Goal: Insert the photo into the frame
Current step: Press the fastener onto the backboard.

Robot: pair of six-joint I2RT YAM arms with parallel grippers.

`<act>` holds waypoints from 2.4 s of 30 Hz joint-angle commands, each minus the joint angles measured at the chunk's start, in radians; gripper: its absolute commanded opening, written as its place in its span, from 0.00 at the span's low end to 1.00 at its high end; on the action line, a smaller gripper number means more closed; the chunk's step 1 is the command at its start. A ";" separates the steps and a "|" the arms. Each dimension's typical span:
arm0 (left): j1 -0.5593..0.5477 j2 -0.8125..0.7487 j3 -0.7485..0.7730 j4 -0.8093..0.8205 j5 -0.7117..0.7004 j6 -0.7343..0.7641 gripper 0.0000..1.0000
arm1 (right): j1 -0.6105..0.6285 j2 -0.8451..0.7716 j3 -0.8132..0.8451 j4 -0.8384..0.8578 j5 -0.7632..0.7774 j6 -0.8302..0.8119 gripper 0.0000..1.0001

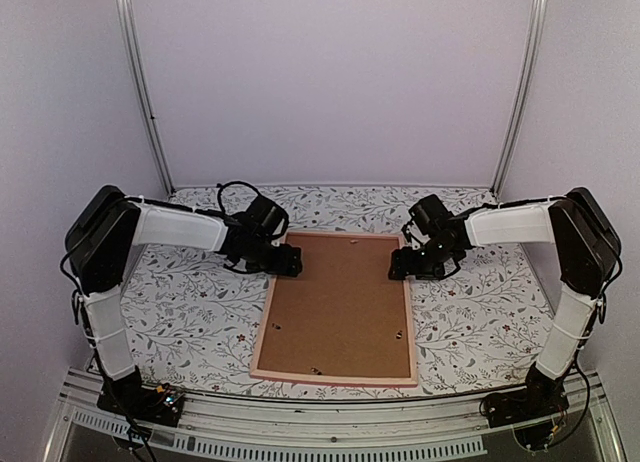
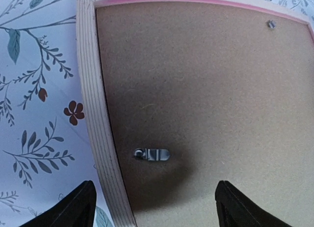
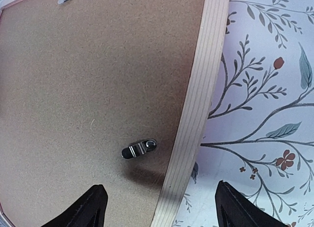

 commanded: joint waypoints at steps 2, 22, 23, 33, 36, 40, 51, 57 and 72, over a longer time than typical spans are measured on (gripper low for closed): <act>0.034 0.053 0.076 -0.070 -0.040 0.020 0.88 | -0.010 -0.010 0.035 -0.025 0.019 -0.025 0.80; 0.075 0.167 0.157 -0.079 -0.015 -0.009 0.74 | -0.016 -0.005 0.044 -0.031 0.002 -0.040 0.80; 0.075 0.157 0.144 -0.078 -0.014 -0.010 0.74 | -0.016 -0.005 0.041 -0.030 0.003 -0.039 0.80; 0.062 0.069 -0.001 -0.025 -0.005 -0.039 0.63 | -0.017 -0.004 0.041 -0.026 -0.004 -0.037 0.80; 0.061 0.066 -0.024 -0.011 -0.005 -0.043 0.61 | -0.018 -0.008 0.036 -0.026 -0.004 -0.036 0.80; 0.061 0.065 -0.044 0.004 -0.008 -0.042 0.55 | -0.016 -0.015 0.027 -0.022 -0.010 -0.031 0.80; 0.074 0.057 -0.092 0.063 0.037 -0.058 0.35 | -0.016 -0.023 0.021 -0.020 -0.022 -0.028 0.80; 0.091 0.043 -0.121 0.107 0.092 -0.076 0.28 | -0.016 -0.024 0.018 -0.021 -0.022 -0.029 0.80; 0.122 -0.002 -0.122 0.137 0.156 -0.072 0.53 | -0.016 -0.016 0.000 -0.006 -0.028 -0.029 0.80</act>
